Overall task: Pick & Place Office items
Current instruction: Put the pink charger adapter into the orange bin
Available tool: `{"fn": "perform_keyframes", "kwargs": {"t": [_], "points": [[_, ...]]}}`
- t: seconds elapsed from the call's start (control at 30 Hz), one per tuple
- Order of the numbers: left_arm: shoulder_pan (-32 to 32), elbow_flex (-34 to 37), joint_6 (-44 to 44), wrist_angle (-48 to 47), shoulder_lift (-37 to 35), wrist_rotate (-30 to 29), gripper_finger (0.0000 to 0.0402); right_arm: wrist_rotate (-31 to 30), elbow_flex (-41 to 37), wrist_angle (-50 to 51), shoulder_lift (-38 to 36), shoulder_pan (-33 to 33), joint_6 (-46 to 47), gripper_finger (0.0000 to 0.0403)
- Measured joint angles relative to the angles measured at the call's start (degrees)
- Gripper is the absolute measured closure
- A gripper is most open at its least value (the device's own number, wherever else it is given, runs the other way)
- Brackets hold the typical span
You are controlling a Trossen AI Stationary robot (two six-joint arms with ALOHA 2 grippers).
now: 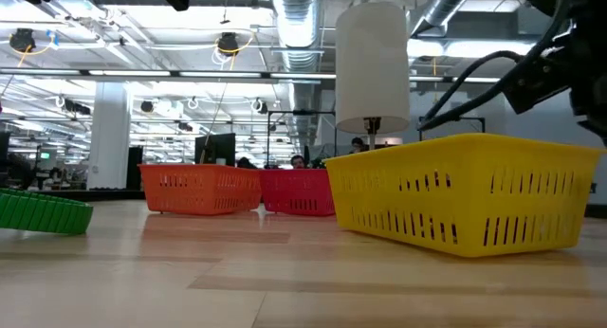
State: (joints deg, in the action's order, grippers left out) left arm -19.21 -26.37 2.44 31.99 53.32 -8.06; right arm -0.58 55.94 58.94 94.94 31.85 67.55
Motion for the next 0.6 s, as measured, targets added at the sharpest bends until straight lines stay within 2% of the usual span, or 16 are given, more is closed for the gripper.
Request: {"fn": "perform_keyframes", "kwargs": {"t": [0.23,0.4,0.6], "points": [[0.00,0.00,0.00,-0.02,0.00,0.01,0.0235,-1.18,-0.33,-0.48,0.02,0.33,0.02,0.0196],[0.01,0.00,0.00,0.00,0.00,0.01,0.0235,-0.64,-4.48,-1.87,0.04,0.29,1.78,0.0196],[0.01,0.01,-0.02,0.00,0.00,0.01,0.0235,0.74,-7.02,-8.10,-0.07,0.24,0.36,0.0196]]}}
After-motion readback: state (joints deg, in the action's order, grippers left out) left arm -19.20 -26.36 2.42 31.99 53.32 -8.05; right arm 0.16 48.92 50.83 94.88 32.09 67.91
